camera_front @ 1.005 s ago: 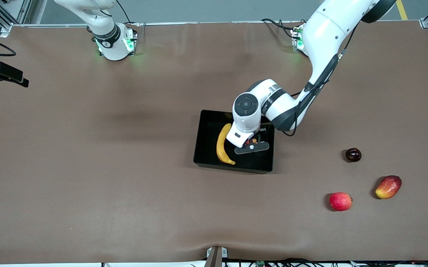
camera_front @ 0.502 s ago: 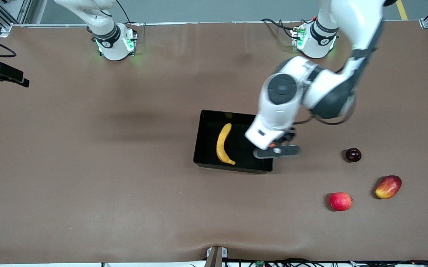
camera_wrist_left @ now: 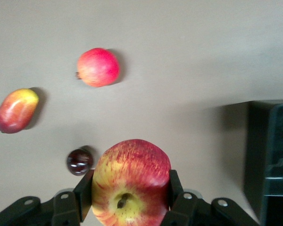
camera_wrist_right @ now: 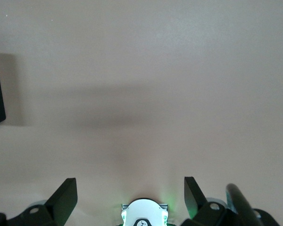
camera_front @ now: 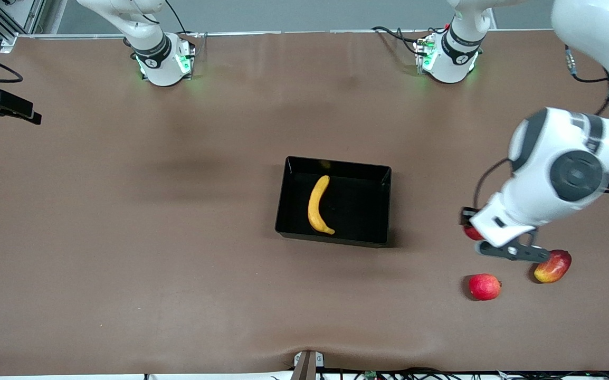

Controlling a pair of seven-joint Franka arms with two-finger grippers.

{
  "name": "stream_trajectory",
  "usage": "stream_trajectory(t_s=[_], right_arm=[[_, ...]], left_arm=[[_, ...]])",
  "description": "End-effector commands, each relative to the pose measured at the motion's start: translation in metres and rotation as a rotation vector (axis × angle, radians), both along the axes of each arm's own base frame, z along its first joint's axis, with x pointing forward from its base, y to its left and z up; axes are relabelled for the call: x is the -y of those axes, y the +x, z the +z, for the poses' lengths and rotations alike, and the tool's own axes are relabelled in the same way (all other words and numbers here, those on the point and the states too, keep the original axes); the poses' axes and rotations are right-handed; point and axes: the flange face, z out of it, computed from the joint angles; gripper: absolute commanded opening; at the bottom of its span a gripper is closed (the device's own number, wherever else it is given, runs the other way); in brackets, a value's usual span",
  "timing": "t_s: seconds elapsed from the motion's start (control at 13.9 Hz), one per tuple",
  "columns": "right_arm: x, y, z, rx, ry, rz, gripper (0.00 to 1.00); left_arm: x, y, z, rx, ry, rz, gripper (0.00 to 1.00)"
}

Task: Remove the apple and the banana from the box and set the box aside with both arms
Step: 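Lower the apple beside the pomegranate and open the left gripper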

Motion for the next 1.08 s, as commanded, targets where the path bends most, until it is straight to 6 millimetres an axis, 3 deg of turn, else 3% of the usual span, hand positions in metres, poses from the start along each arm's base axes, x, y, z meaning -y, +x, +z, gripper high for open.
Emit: stream_trajectory(t_s=[0.0, 0.14, 0.36, 0.57, 0.79, 1.0], right_arm=[[0.004, -0.001, -0.003, -0.021, 0.021, -0.001, 1.00], [0.004, -0.002, -0.005, -0.037, 0.022, -0.002, 1.00], [0.003, -0.001, -0.006, -0.038, 0.022, -0.002, 1.00], [0.004, -0.001, -0.007, -0.043, 0.022, -0.007, 1.00], [0.004, -0.001, -0.007, -0.043, 0.022, -0.008, 1.00], [0.004, -0.001, -0.008, -0.045, 0.022, -0.010, 1.00]], left_arm=[[-0.050, 0.016, -0.031, -0.003, -0.009, -0.041, 0.00], [-0.092, 0.028, -0.056, 0.015, 0.058, -0.085, 0.00], [-0.130, 0.042, -0.100, 0.054, 0.030, -0.072, 0.00], [-0.155, 0.049, -0.147, 0.081, -0.023, -0.045, 0.00], [-0.159, 0.051, -0.181, 0.096, -0.051, -0.040, 0.00], [-0.175, 0.048, -0.208, 0.074, -0.045, -0.019, 0.22]])
